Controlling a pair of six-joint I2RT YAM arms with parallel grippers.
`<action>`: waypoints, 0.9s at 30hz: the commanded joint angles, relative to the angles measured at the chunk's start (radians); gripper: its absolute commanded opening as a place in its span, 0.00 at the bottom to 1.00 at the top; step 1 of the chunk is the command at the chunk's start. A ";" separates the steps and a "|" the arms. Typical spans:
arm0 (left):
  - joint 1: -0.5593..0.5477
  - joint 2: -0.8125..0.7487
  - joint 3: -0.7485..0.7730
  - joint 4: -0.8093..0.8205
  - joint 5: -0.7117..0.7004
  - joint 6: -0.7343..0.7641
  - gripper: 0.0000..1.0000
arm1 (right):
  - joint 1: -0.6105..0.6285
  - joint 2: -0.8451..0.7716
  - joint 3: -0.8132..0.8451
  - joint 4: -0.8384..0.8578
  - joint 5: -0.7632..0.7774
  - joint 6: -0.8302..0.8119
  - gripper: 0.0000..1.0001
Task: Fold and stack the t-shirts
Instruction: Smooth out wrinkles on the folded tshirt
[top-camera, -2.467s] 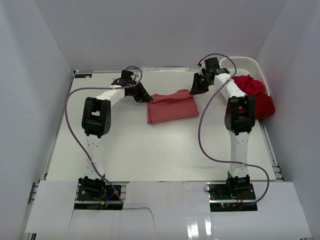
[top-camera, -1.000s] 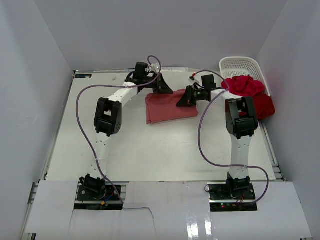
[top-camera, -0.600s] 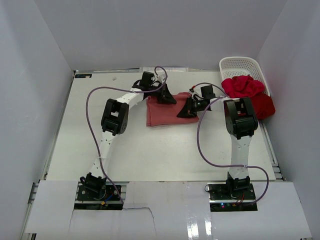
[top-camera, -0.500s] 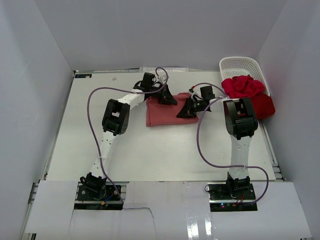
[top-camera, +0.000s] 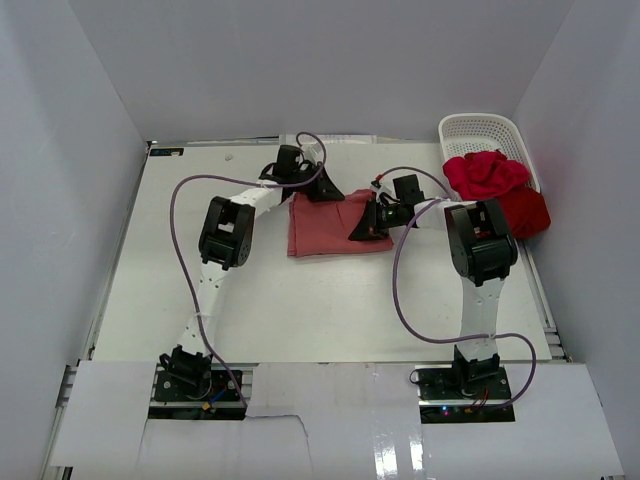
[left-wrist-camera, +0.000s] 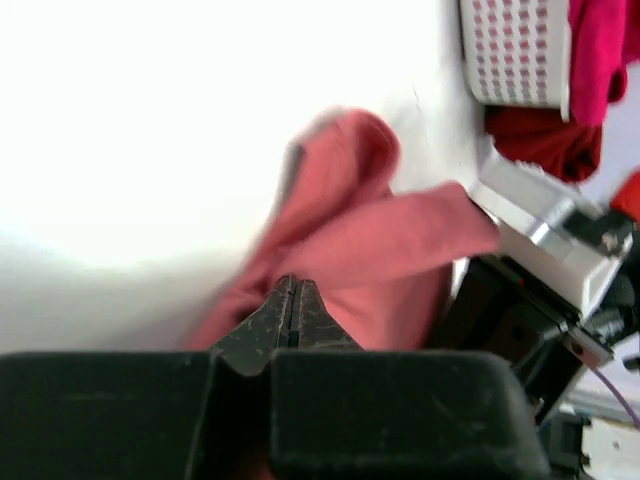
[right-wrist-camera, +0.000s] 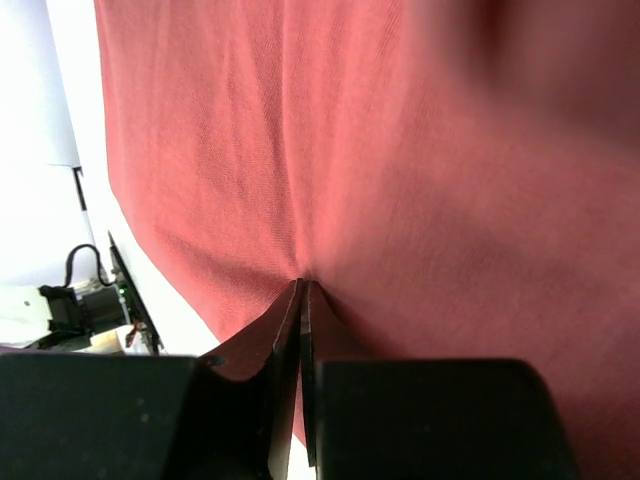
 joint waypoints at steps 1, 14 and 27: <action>0.085 -0.073 0.046 0.054 -0.135 0.023 0.00 | 0.016 -0.037 -0.037 -0.062 0.031 -0.041 0.08; 0.180 -0.306 0.103 -0.073 -0.041 -0.055 0.00 | 0.035 -0.108 -0.077 -0.124 0.056 -0.077 0.08; 0.010 -1.037 -1.006 0.136 -0.066 -0.019 0.00 | 0.124 -0.339 -0.364 -0.078 0.142 -0.048 0.08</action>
